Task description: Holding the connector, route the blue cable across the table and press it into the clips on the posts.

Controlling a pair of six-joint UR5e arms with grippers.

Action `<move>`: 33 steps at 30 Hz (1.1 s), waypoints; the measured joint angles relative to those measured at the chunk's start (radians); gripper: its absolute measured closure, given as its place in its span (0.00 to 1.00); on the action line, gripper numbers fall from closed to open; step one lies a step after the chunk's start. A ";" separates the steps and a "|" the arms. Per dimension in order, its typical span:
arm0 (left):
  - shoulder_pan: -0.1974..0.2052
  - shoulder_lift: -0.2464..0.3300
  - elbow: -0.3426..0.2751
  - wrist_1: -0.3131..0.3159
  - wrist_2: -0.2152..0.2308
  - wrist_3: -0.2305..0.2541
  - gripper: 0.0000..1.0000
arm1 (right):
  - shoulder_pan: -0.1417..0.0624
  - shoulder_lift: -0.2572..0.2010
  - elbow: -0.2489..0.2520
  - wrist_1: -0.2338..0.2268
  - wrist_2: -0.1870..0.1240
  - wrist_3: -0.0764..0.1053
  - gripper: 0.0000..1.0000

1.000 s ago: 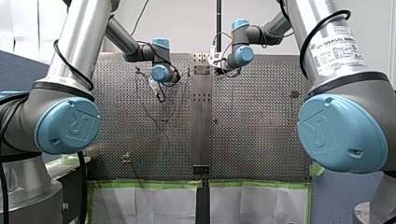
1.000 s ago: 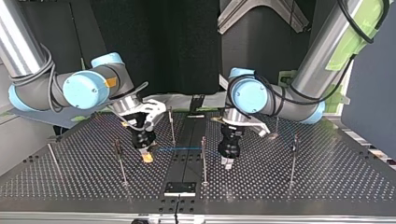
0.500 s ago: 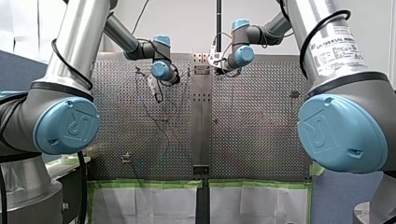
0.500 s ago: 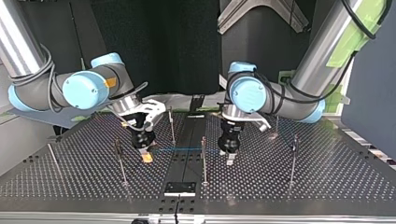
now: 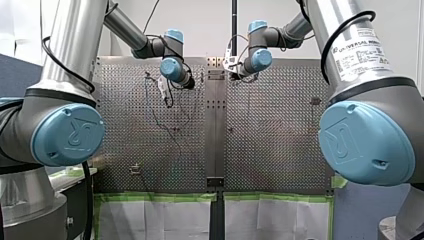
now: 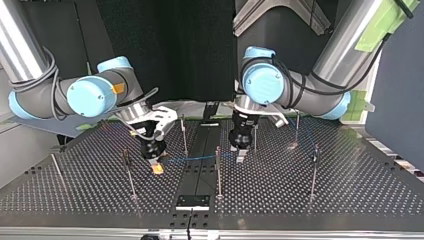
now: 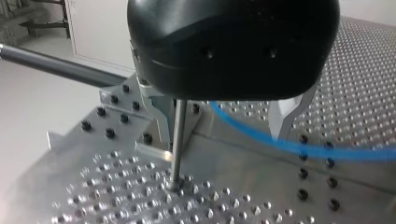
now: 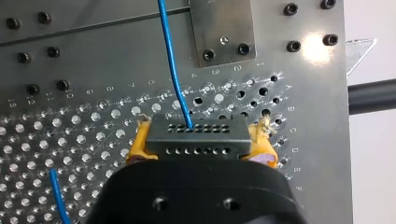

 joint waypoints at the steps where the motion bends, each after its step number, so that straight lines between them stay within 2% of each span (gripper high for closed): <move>1: -0.003 0.012 -0.010 0.000 0.000 -0.001 0.00 | -0.001 0.000 0.000 0.002 0.000 0.000 1.00; 11: -0.025 0.104 -0.082 -0.003 0.006 -0.003 0.00 | -0.016 -0.016 0.000 0.017 0.000 0.003 1.00; 21: -0.072 0.170 -0.152 0.000 0.041 0.012 0.00 | -0.025 -0.039 0.001 0.038 0.000 0.003 1.00; 27: -0.121 0.176 -0.152 0.035 0.009 0.024 0.00 | -0.026 -0.045 0.007 0.055 0.000 -0.002 1.00; 30: -0.147 0.167 -0.132 0.055 -0.016 0.023 0.00 | -0.026 -0.051 0.011 0.060 0.001 -0.004 1.00; 33: -0.175 0.146 -0.105 0.049 -0.044 0.029 0.00 | -0.028 -0.058 0.015 0.063 0.001 -0.005 1.00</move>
